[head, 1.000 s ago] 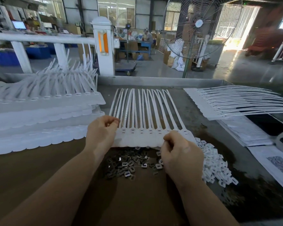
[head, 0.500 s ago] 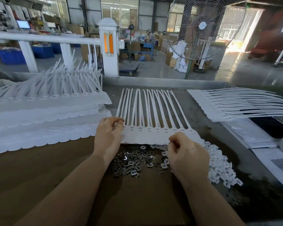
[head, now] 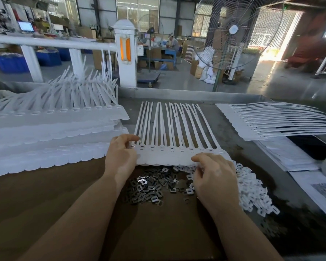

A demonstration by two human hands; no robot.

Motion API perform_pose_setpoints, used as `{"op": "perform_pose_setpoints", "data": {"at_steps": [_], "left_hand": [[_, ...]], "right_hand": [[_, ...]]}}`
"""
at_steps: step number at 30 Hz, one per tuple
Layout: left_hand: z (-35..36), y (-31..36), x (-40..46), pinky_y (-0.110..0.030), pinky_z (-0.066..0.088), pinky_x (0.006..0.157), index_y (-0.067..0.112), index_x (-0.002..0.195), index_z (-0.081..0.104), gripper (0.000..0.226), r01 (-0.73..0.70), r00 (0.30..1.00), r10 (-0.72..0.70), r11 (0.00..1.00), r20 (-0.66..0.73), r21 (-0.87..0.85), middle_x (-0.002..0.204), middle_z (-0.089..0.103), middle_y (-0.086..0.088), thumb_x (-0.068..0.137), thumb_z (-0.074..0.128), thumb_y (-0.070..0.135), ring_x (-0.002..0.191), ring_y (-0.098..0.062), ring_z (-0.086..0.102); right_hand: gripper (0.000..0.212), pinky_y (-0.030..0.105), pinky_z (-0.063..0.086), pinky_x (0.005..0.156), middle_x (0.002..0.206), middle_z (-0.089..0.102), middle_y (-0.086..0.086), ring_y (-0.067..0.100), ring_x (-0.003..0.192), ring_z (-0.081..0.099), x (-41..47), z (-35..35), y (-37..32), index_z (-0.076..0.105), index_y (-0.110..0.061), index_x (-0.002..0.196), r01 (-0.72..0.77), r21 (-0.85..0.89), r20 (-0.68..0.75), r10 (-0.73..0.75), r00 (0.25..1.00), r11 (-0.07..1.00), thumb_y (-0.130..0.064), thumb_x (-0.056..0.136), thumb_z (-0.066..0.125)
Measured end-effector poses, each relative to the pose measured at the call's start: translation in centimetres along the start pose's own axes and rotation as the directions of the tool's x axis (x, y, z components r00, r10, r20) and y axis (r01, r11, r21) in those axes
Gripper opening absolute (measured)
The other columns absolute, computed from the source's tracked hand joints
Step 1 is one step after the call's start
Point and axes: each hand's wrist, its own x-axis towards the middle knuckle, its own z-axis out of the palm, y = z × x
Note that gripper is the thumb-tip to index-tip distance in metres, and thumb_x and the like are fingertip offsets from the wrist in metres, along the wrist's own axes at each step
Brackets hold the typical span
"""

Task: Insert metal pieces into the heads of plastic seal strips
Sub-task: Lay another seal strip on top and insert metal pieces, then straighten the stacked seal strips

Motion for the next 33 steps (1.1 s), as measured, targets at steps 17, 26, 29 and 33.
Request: {"op": "perform_pose_setpoints", "data": {"at_steps": [17, 26, 29, 33], "left_hand": [[0.1, 0.1, -0.1, -0.007, 0.035, 0.063, 0.035, 0.092, 0.061, 0.049, -0.069, 0.997, 0.07, 0.997, 0.015, -0.02, 0.116, 0.048, 0.001, 0.081, 0.047, -0.01, 0.087, 0.005, 0.045], [-0.5, 1.0, -1.0, -0.023, 0.024, 0.097, 0.036, 0.099, 0.058, 0.036, -0.249, 0.942, 0.183, 0.944, 0.28, 0.218, 0.116, 0.039, 0.006, 0.072, 0.078, 0.024, 0.118, -0.015, 0.037], [-0.6, 0.9, -1.0, -0.022, 0.021, 0.097, 0.035, 0.099, 0.06, 0.033, -0.281, 0.926, 0.188, 0.922, 0.327, 0.266, 0.121, 0.044, 0.006, 0.073, 0.079, 0.027, 0.123, -0.015, 0.033], [-0.4, 0.6, -1.0, -0.026, 0.025, 0.1, 0.036, 0.096, 0.061, 0.024, -0.298, 0.924, 0.193, 0.904, 0.33, 0.306, 0.123, 0.05, 0.006, 0.077, 0.075, 0.031, 0.122, -0.015, 0.036]], "right_hand": [[0.011, 0.029, 0.038, 0.073, 0.067, 0.067, -0.001, 0.021, 0.064, 0.061, -0.1, 0.0, 0.1, 0.068, -0.012, 0.072, 0.034, 0.025, 0.038, -0.035, 0.999, 0.999, -0.002, 0.069, 0.069], [0.022, 0.03, 0.04, 0.077, 0.077, 0.071, 0.001, 0.022, 0.074, 0.066, 0.0, 0.3, 0.3, 0.072, -0.011, 0.083, 0.069, 0.039, 0.086, -0.072, 0.994, 0.997, 0.004, 0.067, 0.071], [0.02, 0.03, 0.038, 0.076, 0.077, 0.071, 0.0, 0.021, 0.073, 0.065, 0.0, 0.3, 0.3, 0.071, -0.012, 0.082, 0.057, 0.041, 0.113, -0.061, 0.992, 0.998, 0.003, 0.068, 0.071], [0.018, 0.028, 0.036, 0.076, 0.076, 0.07, -0.003, 0.019, 0.073, 0.064, 0.0, 0.2, 0.3, 0.071, -0.014, 0.08, 0.043, 0.039, 0.142, -0.048, 0.989, 0.998, 0.001, 0.07, 0.07]]}}
